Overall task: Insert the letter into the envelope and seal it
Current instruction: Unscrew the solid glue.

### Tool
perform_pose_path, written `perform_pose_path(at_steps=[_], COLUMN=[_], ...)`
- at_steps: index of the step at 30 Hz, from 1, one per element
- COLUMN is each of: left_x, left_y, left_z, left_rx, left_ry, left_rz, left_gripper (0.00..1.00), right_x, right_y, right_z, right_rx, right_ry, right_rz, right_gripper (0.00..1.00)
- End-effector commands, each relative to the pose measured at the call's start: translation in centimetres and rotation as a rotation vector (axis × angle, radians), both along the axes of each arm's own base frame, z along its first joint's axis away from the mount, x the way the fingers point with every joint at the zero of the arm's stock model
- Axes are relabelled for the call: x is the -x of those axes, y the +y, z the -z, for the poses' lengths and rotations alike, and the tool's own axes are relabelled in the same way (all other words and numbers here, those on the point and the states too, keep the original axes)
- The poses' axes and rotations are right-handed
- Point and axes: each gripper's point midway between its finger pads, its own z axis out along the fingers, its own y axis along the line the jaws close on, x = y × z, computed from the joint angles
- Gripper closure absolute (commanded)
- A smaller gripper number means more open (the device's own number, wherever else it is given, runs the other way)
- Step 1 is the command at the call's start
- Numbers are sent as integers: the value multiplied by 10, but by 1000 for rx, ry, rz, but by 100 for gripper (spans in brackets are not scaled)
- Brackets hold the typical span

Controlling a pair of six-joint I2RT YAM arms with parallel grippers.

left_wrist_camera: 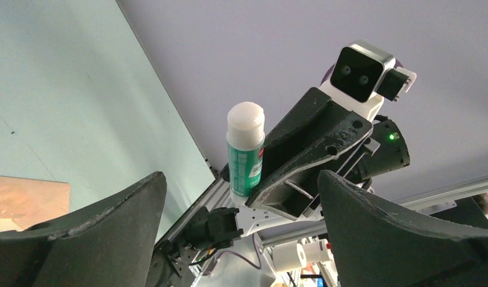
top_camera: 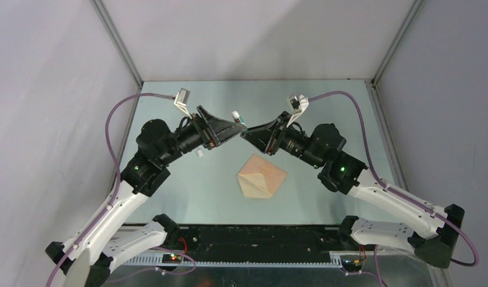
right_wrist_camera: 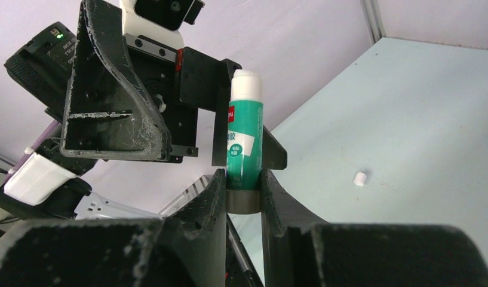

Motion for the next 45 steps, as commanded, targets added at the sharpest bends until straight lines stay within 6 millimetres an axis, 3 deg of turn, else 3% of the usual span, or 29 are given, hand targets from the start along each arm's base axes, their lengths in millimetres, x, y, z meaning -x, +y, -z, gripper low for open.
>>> perform_pose_path(at_steps=[1,8,14,19,24,27,32,34,35,37,45], left_x=[9,17,11,9,8,7,7,6,6,5,1], left_y=[7,4,-9,-11,-10,-8,-6,-4,-2,0,4], left_z=[-27,-35,-19,-16,-16,-15,-15,-14,-14,-15,-13], left_rx=[-11,-49,-101,-101,-99,-96,-98,-103,-103,-97,-43], left_ry=[-86,-97,-32,-20,-17,-16,-16,-16,-18,-21,-7], left_rz=[32,118,180,184,170,152,144,123,116,93,48], left_gripper=[0,1,6,20,39,45,46,38,29,24,46], right_x=[9,15,19,22,22,20,17,14,12,11,11], right_y=[-11,-17,-15,-10,-7,-6,-8,-9,-11,-11,-11], right_z=[-30,-26,-16,-13,-12,-12,-12,-12,-12,-12,-15], right_rx=[-39,53,140,158,155,154,153,152,151,151,138], right_ry=[-59,-87,-102,-101,-94,-88,-80,-75,-69,-65,-63], right_rz=[-46,-111,-161,-198,-211,-206,-182,-165,-151,-144,-146], right_gripper=[100,100,100,100,100,100,100,100,100,100,100])
